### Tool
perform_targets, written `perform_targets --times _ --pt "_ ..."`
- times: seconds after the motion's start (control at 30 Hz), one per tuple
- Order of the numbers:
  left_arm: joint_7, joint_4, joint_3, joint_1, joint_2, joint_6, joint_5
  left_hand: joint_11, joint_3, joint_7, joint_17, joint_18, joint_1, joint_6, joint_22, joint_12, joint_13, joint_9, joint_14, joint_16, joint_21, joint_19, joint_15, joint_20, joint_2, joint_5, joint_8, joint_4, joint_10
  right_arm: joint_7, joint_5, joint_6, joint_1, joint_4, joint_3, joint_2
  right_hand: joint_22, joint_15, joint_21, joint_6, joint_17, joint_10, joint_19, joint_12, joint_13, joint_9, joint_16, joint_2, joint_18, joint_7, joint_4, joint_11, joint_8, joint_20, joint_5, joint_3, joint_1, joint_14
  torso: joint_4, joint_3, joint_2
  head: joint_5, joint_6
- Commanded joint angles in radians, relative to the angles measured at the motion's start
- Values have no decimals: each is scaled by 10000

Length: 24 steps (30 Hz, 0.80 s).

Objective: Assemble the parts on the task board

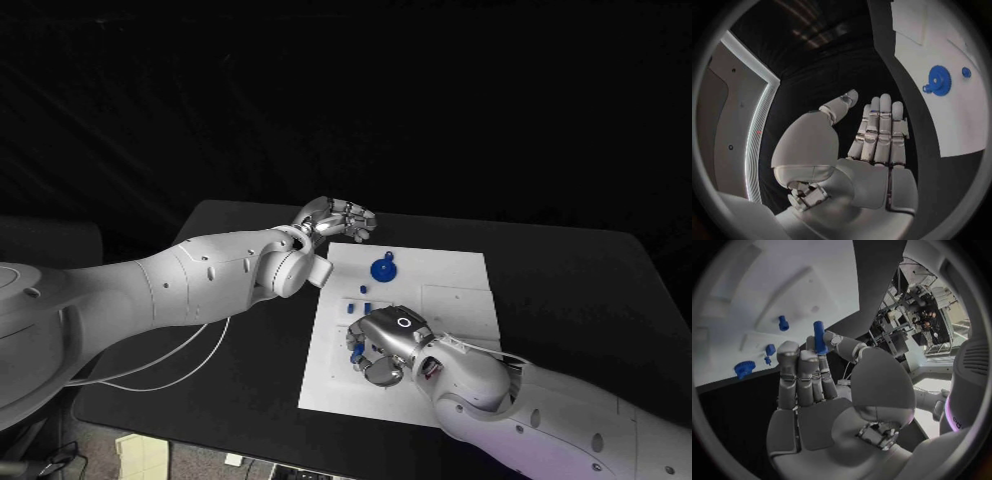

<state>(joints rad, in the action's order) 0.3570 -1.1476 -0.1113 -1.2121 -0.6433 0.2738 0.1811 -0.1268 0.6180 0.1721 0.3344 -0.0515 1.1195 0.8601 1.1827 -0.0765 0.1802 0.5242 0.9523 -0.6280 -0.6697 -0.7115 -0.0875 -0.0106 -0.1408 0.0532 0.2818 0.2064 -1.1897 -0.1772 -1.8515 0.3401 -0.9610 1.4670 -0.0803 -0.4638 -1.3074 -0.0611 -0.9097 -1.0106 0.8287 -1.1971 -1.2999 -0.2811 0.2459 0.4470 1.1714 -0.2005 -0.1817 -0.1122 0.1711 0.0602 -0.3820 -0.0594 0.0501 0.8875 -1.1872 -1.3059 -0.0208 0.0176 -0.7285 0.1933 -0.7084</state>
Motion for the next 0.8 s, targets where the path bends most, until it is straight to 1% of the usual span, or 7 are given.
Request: perform_targets --times 0.03,0.13,0.4,0.8 --pt "82 -3 8 -4 22 -130 -58 6 -65 -13 13 -172 -63 -50 17 37 -8 -12 23 45 45 -14 -48 30 22 -32 13 10 68 76 -224 -149 52 -25 -9 37 -186 -43 -53 -48 -15 -195 38 -64 -9 4 28 -16 -800 -7 -25 -132 -59 -71 -12 62 -43 7 -8 10 0 23 -27" --pt "82 -6 8 -4 32 -137 -58 6 -69 -12 16 -172 -64 -53 18 37 -9 -12 23 48 46 -14 -49 30 23 -32 13 10 68 75 -230 -171 79 -70 -24 61 -186 -43 -53 -48 -16 -194 38 -65 -10 5 27 -13 -800 -7 -22 -132 -58 -73 -12 67 -44 8 -19 14 -2 37 -32" --pt "74 -5 8 -4 32 -143 -58 5 -78 -11 26 -173 -64 -57 21 37 -9 -12 22 54 51 -13 -49 31 28 -32 13 11 71 73 -231 -189 103 -153 -108 72 -185 -44 -53 -46 -18 -192 40 -65 -13 7 26 -14 -800 -7 -15 -133 -56 -78 -12 74 -43 10 -14 15 2 57 -68" --pt "63 -7 8 -4 24 -167 -58 5 -90 -10 39 -174 -63 -62 26 37 -10 -11 21 64 57 -12 -50 32 32 -32 14 14 73 7 -468 -246 132 -269 -133 109 -184 -45 -55 -46 -21 -193 41 -67 -16 10 25 -10 -801 -7 -5 -134 -56 -84 -12 86 -45 10 -9 3 3 58 -91"
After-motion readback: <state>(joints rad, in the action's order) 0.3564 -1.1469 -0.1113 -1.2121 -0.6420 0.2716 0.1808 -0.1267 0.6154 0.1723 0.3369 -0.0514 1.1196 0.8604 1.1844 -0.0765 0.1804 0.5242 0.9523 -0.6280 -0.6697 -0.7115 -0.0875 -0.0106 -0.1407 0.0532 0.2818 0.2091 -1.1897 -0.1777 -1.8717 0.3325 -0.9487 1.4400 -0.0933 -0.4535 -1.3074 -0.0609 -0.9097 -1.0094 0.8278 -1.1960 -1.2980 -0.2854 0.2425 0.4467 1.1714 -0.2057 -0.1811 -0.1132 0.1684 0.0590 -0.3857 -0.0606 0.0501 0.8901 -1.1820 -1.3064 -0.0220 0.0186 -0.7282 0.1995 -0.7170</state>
